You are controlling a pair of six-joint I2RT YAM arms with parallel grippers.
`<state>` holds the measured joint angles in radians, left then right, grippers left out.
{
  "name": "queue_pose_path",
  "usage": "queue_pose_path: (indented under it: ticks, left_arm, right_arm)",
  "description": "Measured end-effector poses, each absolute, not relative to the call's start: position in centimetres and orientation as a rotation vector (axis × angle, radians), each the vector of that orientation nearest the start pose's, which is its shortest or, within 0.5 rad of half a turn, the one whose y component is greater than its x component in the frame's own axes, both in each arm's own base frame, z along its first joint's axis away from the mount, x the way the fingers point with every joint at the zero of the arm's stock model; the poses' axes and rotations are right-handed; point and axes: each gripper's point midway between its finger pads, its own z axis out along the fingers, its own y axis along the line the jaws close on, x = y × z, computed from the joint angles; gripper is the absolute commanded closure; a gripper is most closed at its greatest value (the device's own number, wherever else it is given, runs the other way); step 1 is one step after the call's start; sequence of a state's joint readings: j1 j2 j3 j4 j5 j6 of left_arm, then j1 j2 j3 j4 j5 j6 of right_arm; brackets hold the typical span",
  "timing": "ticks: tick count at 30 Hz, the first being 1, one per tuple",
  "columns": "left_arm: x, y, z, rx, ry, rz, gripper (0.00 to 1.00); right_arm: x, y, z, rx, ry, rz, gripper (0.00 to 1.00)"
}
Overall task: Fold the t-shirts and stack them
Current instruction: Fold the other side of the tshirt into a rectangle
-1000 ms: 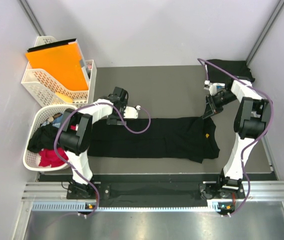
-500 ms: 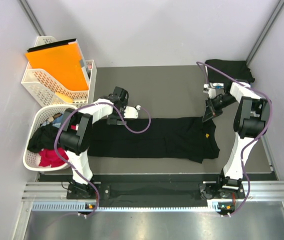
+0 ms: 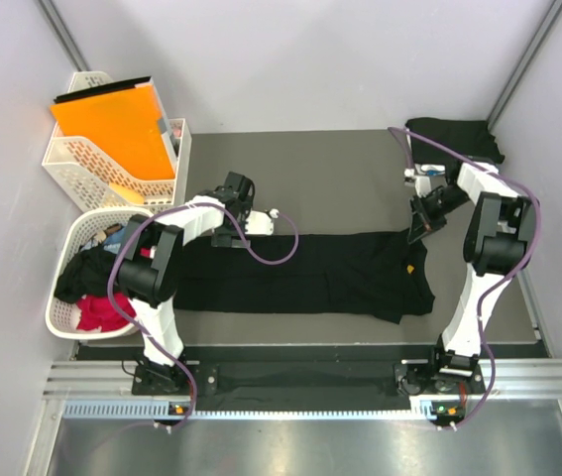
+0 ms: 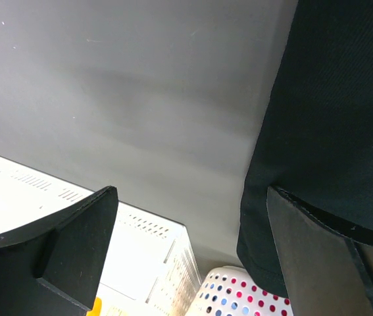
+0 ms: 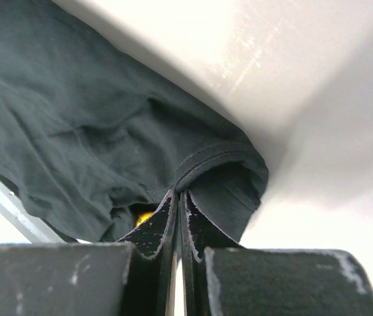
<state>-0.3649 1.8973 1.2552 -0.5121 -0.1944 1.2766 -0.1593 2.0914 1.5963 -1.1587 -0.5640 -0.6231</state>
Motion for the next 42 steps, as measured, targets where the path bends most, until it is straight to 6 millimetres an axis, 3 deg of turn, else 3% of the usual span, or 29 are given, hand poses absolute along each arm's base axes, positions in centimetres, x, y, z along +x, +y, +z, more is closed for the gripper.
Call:
queue_pose_path:
  ticks: [15, 17, 18, 25, 29, 34, 42]
  left_arm:
    - [42.1, -8.3, 4.2, -2.416, -2.34, -0.615, 0.01]
    - [42.1, -8.3, 4.1, -2.416, -2.338, -0.614, 0.01]
    - [42.1, -8.3, 4.2, -2.415, -2.337, -0.615, 0.01]
    - [42.1, -8.3, 4.2, -2.415, -2.332, -0.617, 0.01]
    - [42.1, -8.3, 4.2, -2.414, -2.33, -0.615, 0.01]
    - [42.1, -8.4, 4.2, -2.412, -2.323, -0.617, 0.01]
    - [42.1, -8.4, 4.2, -2.41, -2.32, -0.621, 0.01]
  right_arm:
    - [33.8, 0.5, 4.3, -0.665, 2.841, 0.789, 1.0]
    - [33.7, 0.5, 4.3, -0.672, 2.84, 0.791, 0.91]
    - [33.6, 0.4, 4.2, -0.674, 2.841, 0.793, 0.79]
    - [33.3, 0.2, 4.2, -0.672, 2.839, 0.801, 0.69]
    - [34.5, 0.0, 5.8, -0.61, 2.788, 0.843, 0.7]
    - [37.5, -0.3, 8.0, -0.511, 2.672, 0.914, 0.71]
    - [37.7, 0.6, 6.3, -0.428, 2.676, 1.051, 0.72]
